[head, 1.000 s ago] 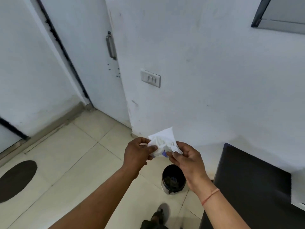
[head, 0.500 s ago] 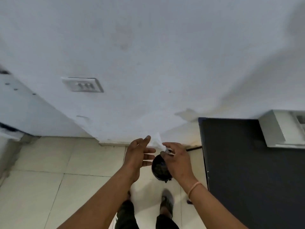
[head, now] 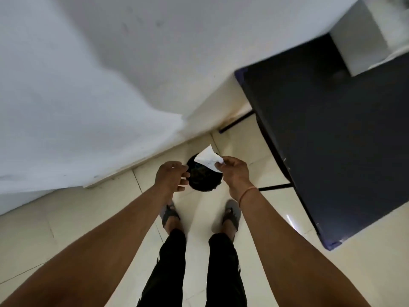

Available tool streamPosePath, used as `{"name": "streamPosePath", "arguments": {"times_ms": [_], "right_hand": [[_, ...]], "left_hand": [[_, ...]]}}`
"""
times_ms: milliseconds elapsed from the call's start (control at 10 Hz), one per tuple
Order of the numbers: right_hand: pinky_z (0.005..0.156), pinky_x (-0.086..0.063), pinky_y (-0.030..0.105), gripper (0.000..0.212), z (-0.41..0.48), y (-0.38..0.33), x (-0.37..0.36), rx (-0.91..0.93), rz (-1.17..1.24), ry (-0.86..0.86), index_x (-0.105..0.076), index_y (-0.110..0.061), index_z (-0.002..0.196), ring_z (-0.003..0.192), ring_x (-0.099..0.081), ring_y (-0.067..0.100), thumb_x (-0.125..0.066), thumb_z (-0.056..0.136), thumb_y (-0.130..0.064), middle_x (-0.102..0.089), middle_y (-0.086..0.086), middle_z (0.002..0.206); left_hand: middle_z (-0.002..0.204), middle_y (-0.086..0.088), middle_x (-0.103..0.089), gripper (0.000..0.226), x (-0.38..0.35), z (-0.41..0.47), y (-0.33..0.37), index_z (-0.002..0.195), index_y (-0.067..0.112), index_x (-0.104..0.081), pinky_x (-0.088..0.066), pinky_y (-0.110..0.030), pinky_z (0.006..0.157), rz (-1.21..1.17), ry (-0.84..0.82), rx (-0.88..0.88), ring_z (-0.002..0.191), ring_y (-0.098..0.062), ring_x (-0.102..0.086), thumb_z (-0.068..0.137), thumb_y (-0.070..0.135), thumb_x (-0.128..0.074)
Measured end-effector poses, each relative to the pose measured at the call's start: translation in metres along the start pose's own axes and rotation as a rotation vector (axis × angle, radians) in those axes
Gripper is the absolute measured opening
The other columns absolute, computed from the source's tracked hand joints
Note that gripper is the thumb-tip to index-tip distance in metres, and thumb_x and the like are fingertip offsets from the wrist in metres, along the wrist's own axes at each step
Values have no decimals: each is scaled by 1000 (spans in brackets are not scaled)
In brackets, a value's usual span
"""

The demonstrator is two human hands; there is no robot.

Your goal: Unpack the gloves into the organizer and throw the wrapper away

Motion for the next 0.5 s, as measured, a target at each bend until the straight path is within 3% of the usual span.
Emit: {"name": "streamPosePath", "arguments": {"times_ms": [100, 200, 300, 400, 500], "right_hand": [[85, -61, 40, 27, 54, 61, -33, -93, 16, 14, -79, -4, 113, 95, -71, 31, -80, 86, -5, -78, 16, 108], [95, -59, 43, 28, 86, 91, -52, -116, -23, 23, -79, -3, 113, 96, -71, 30, -81, 85, -6, -79, 17, 110], [94, -57, 40, 38, 122, 133, -77, -204, -90, -46, -74, -3, 123, 93, -63, 25, -81, 85, -8, -69, 9, 104], [93, -53, 38, 47, 138, 154, -96, -318, -61, -159, -63, 2, 135, 100, -56, 23, -74, 90, -4, -59, 8, 113], [104, -51, 42, 46, 157, 164, -116, -362, 67, -148, -50, 5, 146, 105, -51, 22, -55, 101, -4, -59, 16, 140]], "left_hand": [[92, -12, -79, 34, -14, 76, -30, 128, 11, -64, -55, -36, 63, 79, -14, 21, 67, -26, -70, 98, 21, -73], [91, -11, -79, 31, -20, 118, -47, 126, 11, -64, -54, -36, 63, 112, -16, 29, 69, -26, -70, 99, 23, -71], [85, -8, -76, 28, -25, 168, -79, 124, 9, -63, -52, -33, 61, 142, -28, 45, 65, -24, -68, 100, 24, -69], [82, -6, -73, 23, -29, 192, -98, 120, 12, -61, -49, -31, 60, 154, -47, 78, 63, -22, -65, 102, 23, -67], [83, -4, -71, 10, -34, 220, -115, 108, 14, -62, -49, -32, 61, 161, -64, 93, 66, -20, -64, 104, 23, -64]]}}
Point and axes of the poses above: each hand's wrist, its own z-axis towards the middle knuckle, its own x-axis out of the back of the hand, y = z × x, the point moved 7 cm from there along z, towards the middle knuckle
